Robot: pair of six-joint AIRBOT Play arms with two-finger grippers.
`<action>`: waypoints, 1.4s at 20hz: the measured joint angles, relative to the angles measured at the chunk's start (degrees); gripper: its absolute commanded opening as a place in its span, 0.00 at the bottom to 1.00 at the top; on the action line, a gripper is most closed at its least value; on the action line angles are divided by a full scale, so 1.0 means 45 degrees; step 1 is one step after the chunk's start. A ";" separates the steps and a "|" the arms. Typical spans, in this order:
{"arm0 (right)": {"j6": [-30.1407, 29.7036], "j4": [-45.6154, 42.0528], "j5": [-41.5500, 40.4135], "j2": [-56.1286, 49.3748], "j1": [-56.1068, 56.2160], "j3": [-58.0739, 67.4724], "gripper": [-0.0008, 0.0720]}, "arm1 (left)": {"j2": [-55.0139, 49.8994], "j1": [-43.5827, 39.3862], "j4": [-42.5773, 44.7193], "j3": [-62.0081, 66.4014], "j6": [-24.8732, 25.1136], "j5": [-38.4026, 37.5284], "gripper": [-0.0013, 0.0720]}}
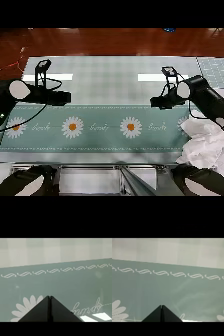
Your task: Fold the shirts.
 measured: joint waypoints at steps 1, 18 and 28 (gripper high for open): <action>0.0000 0.0000 -0.0005 0.0000 0.0000 0.0000 0.05 | 0.0000 0.0000 0.0000 0.0000 0.0000 0.0015 0.05; 0.0019 0.0049 -0.0729 0.0000 0.0000 0.0000 0.05 | -0.0194 0.0000 -0.0010 0.0000 0.0024 0.0296 0.05; -0.0588 -0.2025 0.0491 0.0573 -0.0019 0.2181 0.58 | -0.1049 0.0549 0.0860 0.0865 0.0029 -0.0738 0.71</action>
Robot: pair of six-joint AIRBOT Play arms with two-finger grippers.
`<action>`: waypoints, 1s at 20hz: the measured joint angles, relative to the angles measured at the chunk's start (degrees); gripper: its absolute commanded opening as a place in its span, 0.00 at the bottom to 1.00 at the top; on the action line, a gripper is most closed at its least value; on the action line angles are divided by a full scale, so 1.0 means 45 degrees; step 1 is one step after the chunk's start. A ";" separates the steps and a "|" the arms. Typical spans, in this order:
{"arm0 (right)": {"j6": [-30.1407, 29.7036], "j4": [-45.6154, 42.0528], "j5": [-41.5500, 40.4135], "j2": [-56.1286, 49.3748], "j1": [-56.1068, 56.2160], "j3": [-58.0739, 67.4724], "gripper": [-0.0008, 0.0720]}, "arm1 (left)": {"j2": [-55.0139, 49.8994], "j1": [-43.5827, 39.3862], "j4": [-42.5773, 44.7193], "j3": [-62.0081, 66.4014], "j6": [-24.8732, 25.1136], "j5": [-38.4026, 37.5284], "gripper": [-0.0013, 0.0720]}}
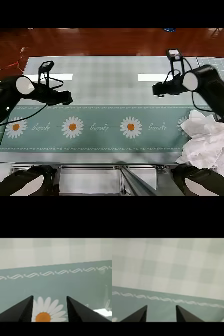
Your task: Fold the shirts.
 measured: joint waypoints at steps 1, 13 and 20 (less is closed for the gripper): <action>-0.0044 -0.0962 0.0826 0.0437 -0.0087 0.0272 0.58 | 0.0141 0.0262 0.0175 0.0180 0.0000 -0.0321 0.71; -0.0738 -0.1608 0.4328 0.6679 -0.8106 -0.5561 0.58 | 0.4192 0.0806 -0.1472 -0.2905 -0.0039 0.0165 0.71; -0.1467 0.0597 0.2623 0.4711 -0.9991 -0.7125 0.58 | 0.4245 0.0359 -0.1943 -0.4255 -0.0024 0.0797 0.71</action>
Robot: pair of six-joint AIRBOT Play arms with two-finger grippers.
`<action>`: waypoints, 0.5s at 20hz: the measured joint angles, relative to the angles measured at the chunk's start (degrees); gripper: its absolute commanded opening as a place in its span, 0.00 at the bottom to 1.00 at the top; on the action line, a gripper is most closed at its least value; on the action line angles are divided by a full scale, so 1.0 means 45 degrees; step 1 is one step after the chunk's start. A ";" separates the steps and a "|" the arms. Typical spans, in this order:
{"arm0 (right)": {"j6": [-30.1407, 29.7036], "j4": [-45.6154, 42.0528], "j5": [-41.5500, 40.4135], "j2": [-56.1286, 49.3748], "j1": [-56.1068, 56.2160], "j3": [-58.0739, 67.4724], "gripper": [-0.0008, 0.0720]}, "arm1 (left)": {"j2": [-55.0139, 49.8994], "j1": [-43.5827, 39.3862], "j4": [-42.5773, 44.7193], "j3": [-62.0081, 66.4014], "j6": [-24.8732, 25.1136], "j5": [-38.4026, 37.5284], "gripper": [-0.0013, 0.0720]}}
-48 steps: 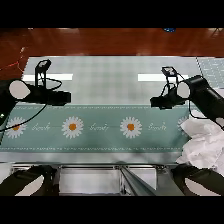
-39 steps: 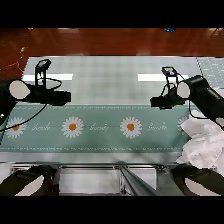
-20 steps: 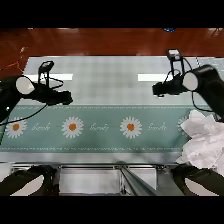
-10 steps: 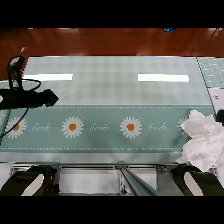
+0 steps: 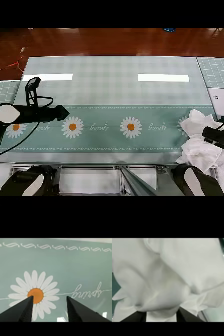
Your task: Fold the shirts.
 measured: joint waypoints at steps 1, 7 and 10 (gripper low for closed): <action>-0.0024 0.0102 -0.0223 -0.0515 -0.0058 -0.0063 0.58 | -0.0044 -0.0015 -0.0029 -0.0058 0.0005 0.0058 0.71; -0.0136 0.0384 -0.1501 -0.2744 -0.0199 -0.0165 0.05 | -0.0204 -0.0063 -0.0073 -0.0160 -0.0131 0.0219 0.71; -0.0874 0.0758 -0.1870 -0.3055 -0.0209 -0.0049 0.05 | -0.0214 -0.0063 -0.0078 -0.0170 -0.0209 0.0238 0.71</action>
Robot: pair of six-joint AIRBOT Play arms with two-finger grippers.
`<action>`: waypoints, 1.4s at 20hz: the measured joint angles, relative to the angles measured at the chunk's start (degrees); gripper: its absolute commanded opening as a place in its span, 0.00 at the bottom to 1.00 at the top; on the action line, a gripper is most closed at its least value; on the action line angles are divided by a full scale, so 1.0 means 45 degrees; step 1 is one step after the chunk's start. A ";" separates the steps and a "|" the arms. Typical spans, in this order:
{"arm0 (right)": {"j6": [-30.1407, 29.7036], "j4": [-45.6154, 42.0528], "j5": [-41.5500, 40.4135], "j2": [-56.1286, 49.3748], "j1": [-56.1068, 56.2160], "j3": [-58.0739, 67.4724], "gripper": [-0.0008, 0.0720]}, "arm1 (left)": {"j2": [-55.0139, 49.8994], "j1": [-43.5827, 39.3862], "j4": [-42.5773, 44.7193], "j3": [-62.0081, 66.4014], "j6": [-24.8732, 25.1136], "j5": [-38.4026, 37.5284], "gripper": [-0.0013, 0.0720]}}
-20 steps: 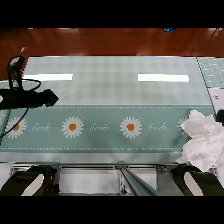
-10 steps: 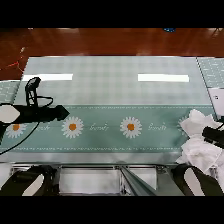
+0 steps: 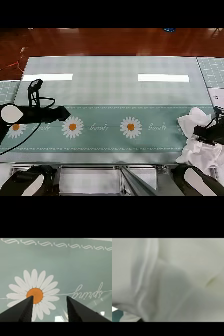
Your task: Fold the shirts.
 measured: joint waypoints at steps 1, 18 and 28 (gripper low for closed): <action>-0.0345 0.0321 -0.0126 0.0034 0.0000 0.0165 0.05 | 0.0000 0.0015 0.0000 0.0019 -0.0005 -0.0010 0.71; -0.1336 0.3109 -0.0175 0.1749 0.5683 1.4022 0.05 | 0.0000 0.1846 0.0801 0.3619 0.0971 -0.0384 0.71; -0.1248 0.3395 0.0262 -0.0350 0.9326 1.7942 0.05 | 0.0000 0.1870 0.1127 0.3725 0.0850 -0.0403 0.71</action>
